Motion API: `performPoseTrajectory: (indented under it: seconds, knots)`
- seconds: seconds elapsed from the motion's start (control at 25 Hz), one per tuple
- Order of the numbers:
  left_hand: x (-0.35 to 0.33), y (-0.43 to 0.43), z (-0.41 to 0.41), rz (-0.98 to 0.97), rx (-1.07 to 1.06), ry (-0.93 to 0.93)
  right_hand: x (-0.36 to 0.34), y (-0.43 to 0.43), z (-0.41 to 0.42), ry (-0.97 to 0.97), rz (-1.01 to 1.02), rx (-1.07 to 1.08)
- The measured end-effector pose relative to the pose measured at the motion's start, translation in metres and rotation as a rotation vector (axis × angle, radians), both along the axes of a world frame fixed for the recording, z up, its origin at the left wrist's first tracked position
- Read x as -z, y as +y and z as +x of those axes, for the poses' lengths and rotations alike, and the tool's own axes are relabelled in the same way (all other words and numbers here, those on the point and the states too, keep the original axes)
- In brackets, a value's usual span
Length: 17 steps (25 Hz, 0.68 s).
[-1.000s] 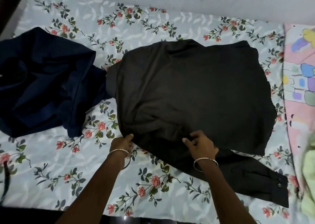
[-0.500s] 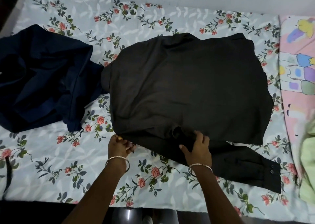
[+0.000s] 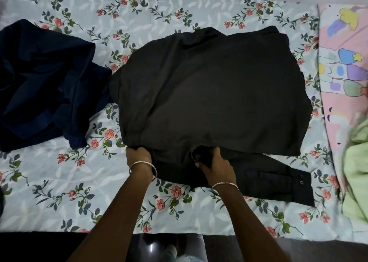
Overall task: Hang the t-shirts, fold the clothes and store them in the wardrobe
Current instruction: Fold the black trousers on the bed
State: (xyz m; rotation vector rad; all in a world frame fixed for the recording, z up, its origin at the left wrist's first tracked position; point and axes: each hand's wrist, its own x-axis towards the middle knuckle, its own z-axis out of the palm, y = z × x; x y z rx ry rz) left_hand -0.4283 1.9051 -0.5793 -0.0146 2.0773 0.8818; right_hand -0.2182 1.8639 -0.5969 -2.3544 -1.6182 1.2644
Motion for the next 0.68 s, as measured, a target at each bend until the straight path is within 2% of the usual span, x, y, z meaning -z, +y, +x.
performPoseTrajectory:
  seconds: [0.08,0.2,0.28,0.36,0.44,0.48,0.56,0.68]
  knots:
    - [-0.001,-0.002,-0.005,-0.065,0.036,0.068,0.001,0.0,0.0,-0.02,-0.034,-0.078]
    - [0.003,0.003,-0.02,-0.051,-0.144,-0.011,0.003,-0.016,-0.006,-0.043,-0.048,-0.255]
    - [0.003,0.009,-0.024,-0.028,-0.211,-0.044,0.004,-0.025,-0.012,0.028,-0.03,-0.225]
    - [-0.002,0.003,-0.018,0.108,-0.178,-0.122,0.004,-0.024,-0.014,0.122,-0.031,-0.106]
    - [-0.006,-0.008,-0.014,0.279,-0.24,-0.198,0.007,-0.015,-0.014,0.135,-0.056,-0.074]
    - [-0.007,-0.017,-0.012,0.339,-0.228,-0.244,0.008,-0.009,-0.013,0.118,-0.074,-0.097]
    - [0.008,-0.034,-0.014,0.333,-0.098,-0.264,0.008,0.002,-0.012,0.047,-0.066,-0.178]
    - [0.027,-0.048,-0.015,0.097,0.137,-0.04,0.007,0.002,-0.009,-0.023,-0.027,-0.274]
